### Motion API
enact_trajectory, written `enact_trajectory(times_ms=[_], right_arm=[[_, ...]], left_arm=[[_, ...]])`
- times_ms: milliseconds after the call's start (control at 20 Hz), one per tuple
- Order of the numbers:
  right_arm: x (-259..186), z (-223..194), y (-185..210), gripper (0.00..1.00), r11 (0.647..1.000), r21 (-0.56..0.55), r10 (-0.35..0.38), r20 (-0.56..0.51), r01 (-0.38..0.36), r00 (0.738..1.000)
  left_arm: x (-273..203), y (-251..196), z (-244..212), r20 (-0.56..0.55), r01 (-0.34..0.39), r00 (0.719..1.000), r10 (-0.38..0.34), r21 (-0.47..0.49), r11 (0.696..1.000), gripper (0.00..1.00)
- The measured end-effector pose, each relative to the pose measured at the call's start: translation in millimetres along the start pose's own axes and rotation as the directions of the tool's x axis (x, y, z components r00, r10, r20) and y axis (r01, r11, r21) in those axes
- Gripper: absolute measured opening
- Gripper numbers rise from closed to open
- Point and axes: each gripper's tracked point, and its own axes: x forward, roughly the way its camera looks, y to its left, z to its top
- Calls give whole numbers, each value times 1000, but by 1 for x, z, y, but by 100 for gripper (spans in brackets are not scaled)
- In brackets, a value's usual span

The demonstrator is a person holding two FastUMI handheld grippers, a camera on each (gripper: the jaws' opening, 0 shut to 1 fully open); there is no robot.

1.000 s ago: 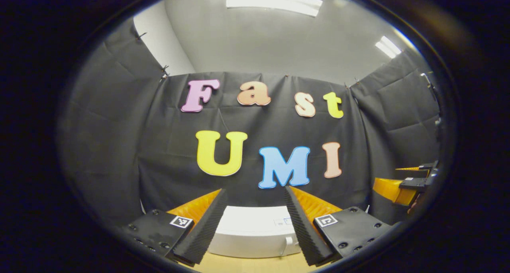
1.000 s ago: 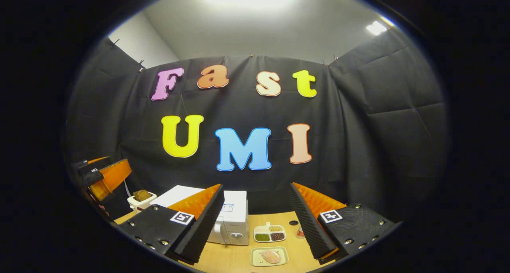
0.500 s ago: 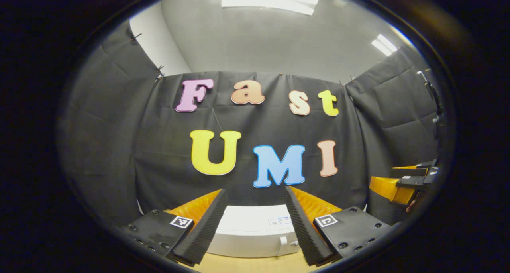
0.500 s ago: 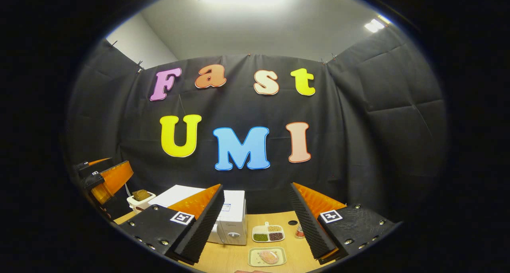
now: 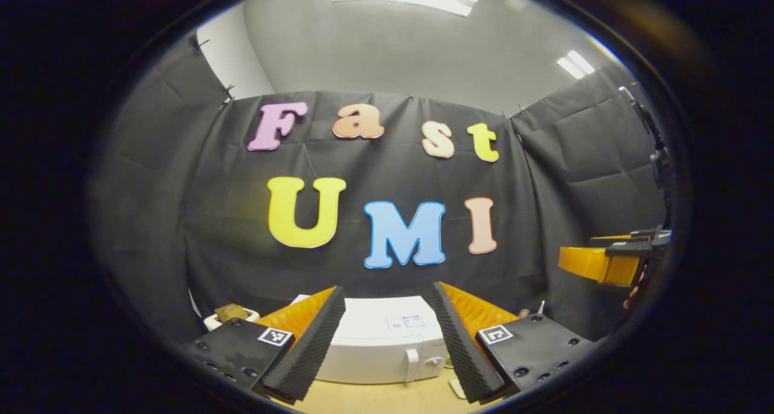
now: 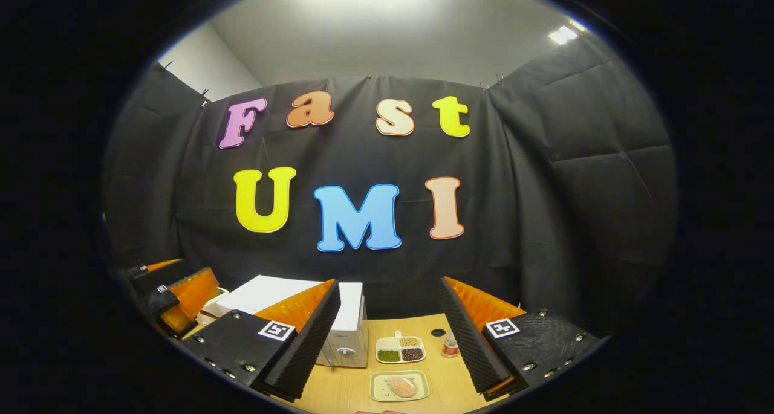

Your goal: Open the microwave oven with the left hand, put the food in, and close the microwave oven.

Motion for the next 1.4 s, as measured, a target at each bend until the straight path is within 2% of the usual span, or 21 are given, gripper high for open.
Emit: enact_trajectory(times_ms=[250,300,350,600,650,800,850,950,1250,1350,1400], right_arm=[[7,-13,-16,99,1000,-27,-5,-24,4,1000],[9,-15,-19,99,999,-34,-4,-30,3,1000],[11,-18,-22,99,999,-40,-4,-36,3,999],[23,-35,-36,99,999,-53,-10,-77,5,997],[25,-39,-39,99,998,-58,-11,-87,6,996],[32,-50,-47,99,998,-56,-20,-126,12,992],[34,-52,-49,99,998,-53,-21,-134,14,991],[39,-57,-53,99,998,-69,-22,-147,12,989],[56,-75,-62,99,995,-97,-27,-201,7,979],[60,-80,-61,99,995,-98,-22,-215,1,976],[63,-80,-62,99,995,-103,-25,-216,2,976]], left_arm=[[24,-18,-56,-58,12,998,-14,-25,1000,94],[29,-22,-69,-75,15,997,-17,-24,1000,96],[34,-27,-84,-93,19,995,-21,-23,1000,94],[60,-44,-152,-172,51,984,-48,10,999,96],[64,-45,-168,-192,49,980,-45,20,999,94],[77,-43,-217,-265,27,964,-14,46,999,96],[82,-44,-232,-287,23,958,-9,44,999,94],[93,-49,-262,-332,27,943,-14,35,999,96],[125,-59,-309,-384,25,923,-14,23,999,94],[131,-60,-320,-401,21,916,-13,17,1000,88],[133,-60,-323,-404,22,915,-10,25,999,88]])
